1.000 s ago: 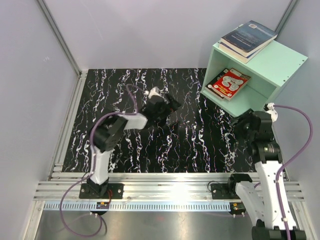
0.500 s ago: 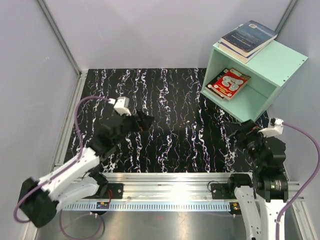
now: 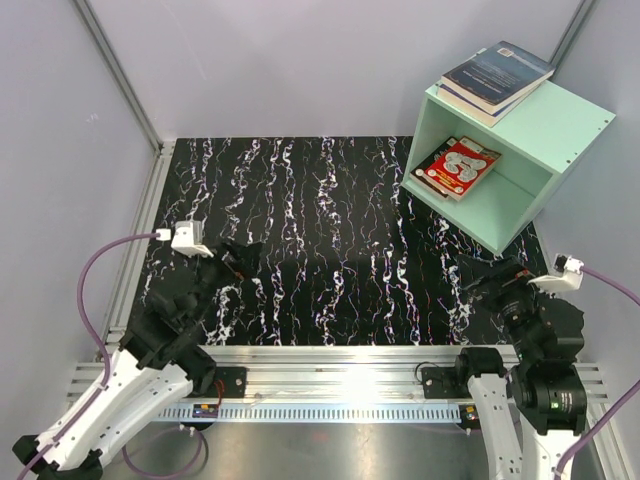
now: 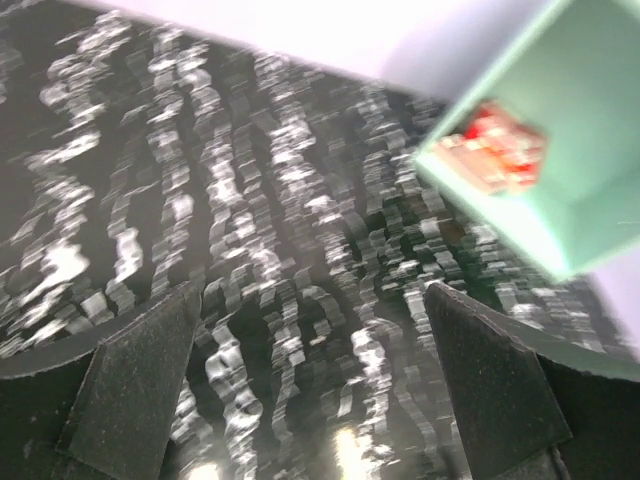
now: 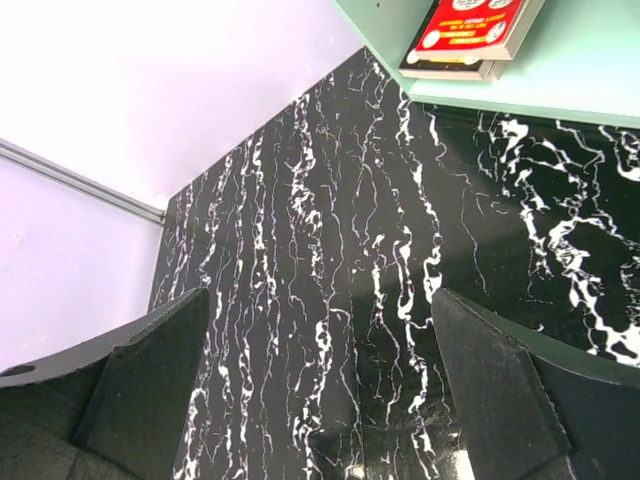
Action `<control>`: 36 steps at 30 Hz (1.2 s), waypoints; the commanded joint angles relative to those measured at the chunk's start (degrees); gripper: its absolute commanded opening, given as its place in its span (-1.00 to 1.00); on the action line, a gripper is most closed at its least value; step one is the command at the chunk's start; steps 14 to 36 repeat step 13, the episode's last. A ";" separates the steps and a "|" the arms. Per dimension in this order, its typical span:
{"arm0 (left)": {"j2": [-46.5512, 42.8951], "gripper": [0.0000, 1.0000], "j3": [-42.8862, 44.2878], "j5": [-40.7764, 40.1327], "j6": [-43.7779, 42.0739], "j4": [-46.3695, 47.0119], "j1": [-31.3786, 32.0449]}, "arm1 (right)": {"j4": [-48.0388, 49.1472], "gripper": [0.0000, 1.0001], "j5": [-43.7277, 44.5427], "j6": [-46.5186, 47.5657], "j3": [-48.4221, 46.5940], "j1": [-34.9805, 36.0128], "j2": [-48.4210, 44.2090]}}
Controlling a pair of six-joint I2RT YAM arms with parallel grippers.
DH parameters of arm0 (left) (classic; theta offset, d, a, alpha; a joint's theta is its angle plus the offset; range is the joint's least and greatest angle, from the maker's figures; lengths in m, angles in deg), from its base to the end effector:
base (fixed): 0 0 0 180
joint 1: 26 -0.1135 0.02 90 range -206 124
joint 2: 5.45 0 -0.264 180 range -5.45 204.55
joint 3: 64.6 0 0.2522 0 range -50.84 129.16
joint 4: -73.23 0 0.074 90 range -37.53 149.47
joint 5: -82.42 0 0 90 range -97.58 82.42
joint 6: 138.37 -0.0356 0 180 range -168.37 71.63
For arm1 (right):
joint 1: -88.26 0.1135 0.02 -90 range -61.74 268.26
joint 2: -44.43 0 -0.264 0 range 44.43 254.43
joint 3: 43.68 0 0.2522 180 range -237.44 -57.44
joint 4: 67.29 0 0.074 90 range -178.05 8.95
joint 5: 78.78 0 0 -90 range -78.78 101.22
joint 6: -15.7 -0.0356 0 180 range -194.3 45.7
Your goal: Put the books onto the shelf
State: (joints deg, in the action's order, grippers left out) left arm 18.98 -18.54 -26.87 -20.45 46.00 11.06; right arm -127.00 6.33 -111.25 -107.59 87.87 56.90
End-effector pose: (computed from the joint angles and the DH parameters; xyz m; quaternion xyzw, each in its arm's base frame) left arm 0.1038 -0.0636 0.3051 -0.0540 0.7370 -0.2510 0.6252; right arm 0.0278 0.0028 0.3520 0.2154 0.7247 0.2357 0.6106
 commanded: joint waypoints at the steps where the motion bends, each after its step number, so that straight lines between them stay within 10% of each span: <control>1: -1.04 0.97 3.83 -10.14 -1.29 -8.83 0.03 | -1.16 1.00 1.90 2.75 -2.15 0.03 -1.30; 36: -1.05 0.97 5.76 -19.21 0.73 -14.20 0.03 | 0.78 1.00 -3.37 -0.48 1.01 1.70 -0.34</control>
